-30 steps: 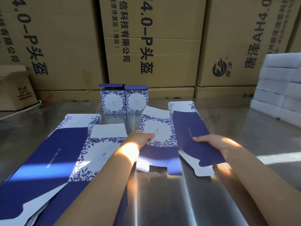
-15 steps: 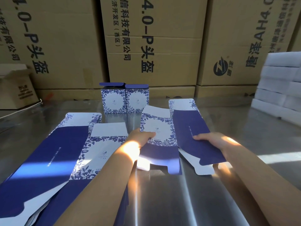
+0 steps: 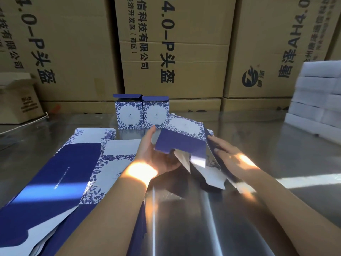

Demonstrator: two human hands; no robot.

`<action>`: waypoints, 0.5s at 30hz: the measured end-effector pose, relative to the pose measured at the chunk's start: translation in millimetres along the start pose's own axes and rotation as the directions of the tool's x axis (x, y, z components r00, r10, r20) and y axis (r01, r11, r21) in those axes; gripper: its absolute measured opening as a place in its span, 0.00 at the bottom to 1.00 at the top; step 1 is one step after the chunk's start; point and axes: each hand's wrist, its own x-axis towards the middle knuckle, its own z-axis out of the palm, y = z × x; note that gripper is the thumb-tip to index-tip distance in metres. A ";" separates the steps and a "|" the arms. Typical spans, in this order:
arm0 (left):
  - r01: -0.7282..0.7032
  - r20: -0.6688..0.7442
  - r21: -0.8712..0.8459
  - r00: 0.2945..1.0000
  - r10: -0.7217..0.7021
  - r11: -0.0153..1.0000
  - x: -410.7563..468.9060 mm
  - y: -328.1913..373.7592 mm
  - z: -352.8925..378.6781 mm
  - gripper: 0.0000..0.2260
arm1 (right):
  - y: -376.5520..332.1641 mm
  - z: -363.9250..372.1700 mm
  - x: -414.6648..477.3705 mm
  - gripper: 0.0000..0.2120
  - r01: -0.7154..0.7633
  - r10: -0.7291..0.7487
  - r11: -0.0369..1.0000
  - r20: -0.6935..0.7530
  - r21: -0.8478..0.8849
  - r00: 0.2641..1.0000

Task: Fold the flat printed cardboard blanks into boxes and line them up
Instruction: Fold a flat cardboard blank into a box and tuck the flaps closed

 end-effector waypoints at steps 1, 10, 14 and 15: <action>0.014 0.031 -0.034 0.999 -0.013 0.999 -1.0 -0.1 0.9 0.25 | -1.0 2.5 -0.3 0.23 -0.023 0.023 0.999 -0.004 0.036 1.000; -0.079 0.130 -0.107 0.987 0.093 0.991 -6.0 -3.3 12.1 0.31 | -7.4 17.3 -0.4 0.33 0.028 -0.026 0.998 -0.025 0.062 0.999; -0.131 0.199 0.099 0.974 0.109 0.986 -8.0 -1.4 11.8 0.36 | -11.2 24.2 -4.1 0.35 0.079 -0.080 0.995 0.007 0.058 0.997; -0.140 0.226 0.146 0.969 0.104 0.979 -9.1 -1.5 13.6 0.36 | -11.5 24.6 -5.2 0.36 0.098 -0.099 0.994 0.008 0.055 0.995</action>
